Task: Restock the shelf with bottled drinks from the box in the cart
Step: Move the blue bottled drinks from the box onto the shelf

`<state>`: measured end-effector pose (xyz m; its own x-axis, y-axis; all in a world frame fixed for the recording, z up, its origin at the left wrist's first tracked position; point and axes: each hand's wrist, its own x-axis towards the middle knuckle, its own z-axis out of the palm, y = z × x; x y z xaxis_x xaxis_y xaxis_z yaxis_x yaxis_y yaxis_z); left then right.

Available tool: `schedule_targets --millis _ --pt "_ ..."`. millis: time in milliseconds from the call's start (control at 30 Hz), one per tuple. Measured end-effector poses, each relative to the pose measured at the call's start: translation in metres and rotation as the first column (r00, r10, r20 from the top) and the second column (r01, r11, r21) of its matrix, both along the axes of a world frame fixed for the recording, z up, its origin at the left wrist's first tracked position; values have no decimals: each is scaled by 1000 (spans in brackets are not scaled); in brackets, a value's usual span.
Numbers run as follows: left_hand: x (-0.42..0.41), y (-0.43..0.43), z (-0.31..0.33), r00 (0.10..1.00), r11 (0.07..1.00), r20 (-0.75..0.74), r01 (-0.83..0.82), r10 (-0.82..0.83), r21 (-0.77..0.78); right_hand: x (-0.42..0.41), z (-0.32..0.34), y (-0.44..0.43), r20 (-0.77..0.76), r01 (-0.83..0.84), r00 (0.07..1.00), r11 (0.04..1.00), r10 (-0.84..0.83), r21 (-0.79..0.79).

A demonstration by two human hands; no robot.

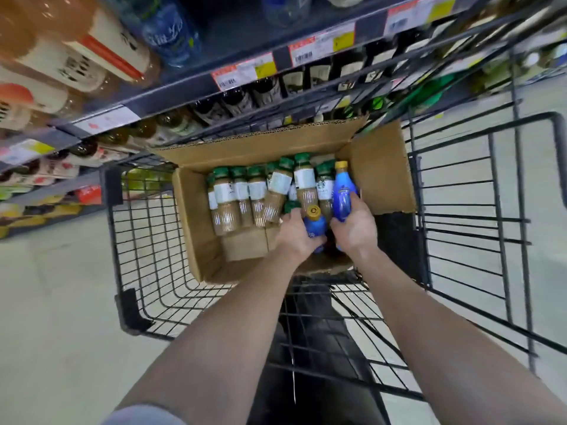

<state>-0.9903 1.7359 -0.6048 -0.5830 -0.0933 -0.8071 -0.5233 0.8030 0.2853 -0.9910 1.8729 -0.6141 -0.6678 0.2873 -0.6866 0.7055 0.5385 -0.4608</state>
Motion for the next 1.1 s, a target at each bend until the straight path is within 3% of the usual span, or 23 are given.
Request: schedule_targets --millis 267,433,567,667,833,933,1100 --pt "9 7 -47 997 1000 -75 -5 3 -29 -7 -19 2 -95 14 996 993 -3 114" --pt "26 -2 -56 952 966 -163 -249 258 75 -7 -28 -6 -113 57 993 985 -39 162" --pt "34 -10 -59 813 828 -189 -504 551 245 -9 -32 -7 -132 198 972 980 -195 4" --pt "29 -18 -51 781 790 -191 -522 594 321 -8 -39 -13 -87 106 990 994 -108 -24" --pt "15 -38 -49 787 793 -220 -474 577 382 -8 -45 -17 -29 -89 995 993 92 84" --pt "11 -48 -47 790 784 -188 -487 583 385 -7 -48 -17 7 -114 993 988 114 106" --pt "9 -61 -42 791 758 -143 -493 594 427 -9 -49 -30 55 7 998 999 -10 46"
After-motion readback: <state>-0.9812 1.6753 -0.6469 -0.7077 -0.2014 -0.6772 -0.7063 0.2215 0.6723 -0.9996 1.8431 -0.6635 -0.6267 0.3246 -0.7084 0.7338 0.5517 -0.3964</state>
